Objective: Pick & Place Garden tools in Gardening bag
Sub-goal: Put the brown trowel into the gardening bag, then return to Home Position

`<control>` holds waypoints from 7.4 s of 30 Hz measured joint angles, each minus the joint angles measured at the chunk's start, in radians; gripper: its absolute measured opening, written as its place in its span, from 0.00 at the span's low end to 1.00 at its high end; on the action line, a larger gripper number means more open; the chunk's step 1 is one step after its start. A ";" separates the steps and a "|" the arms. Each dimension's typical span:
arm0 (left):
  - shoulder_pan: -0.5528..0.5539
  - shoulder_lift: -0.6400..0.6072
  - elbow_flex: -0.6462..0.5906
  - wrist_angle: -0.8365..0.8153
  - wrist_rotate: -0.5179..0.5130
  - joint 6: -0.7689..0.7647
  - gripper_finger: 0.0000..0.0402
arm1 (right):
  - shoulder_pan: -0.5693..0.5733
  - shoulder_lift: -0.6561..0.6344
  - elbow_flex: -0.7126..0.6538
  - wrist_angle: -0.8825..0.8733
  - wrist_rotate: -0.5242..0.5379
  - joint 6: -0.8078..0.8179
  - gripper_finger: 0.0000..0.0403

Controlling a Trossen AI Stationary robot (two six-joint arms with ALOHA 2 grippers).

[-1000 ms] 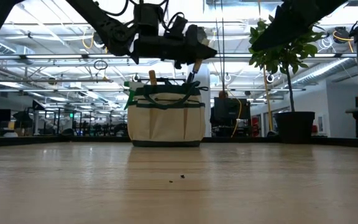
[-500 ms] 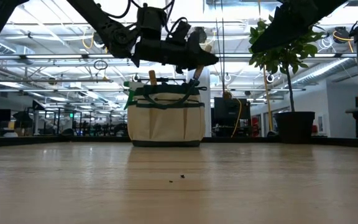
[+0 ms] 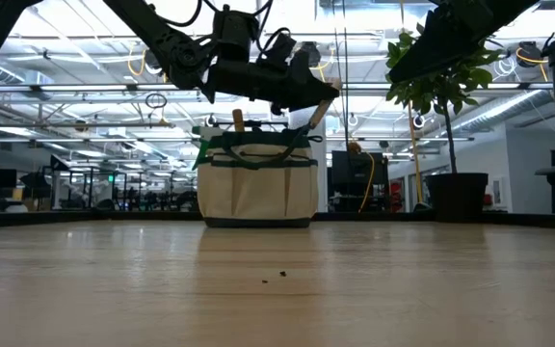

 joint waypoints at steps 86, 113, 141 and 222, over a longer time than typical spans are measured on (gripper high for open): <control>0.001 -0.038 0.000 0.286 0.308 -0.367 0.36 | -0.382 0.111 -0.001 0.893 -0.307 -0.008 0.14; 0.286 -0.440 -0.001 -0.480 0.527 -0.200 0.78 | -0.524 0.352 0.138 0.864 -0.523 -0.146 0.14; 0.265 -0.990 -0.642 0.000 0.417 -0.349 0.77 | -0.538 0.549 0.270 0.567 -0.575 -0.295 0.14; -0.426 -1.884 -0.991 -0.689 -0.243 -0.129 0.77 | -0.293 -0.612 -0.407 0.173 -0.329 -0.018 0.00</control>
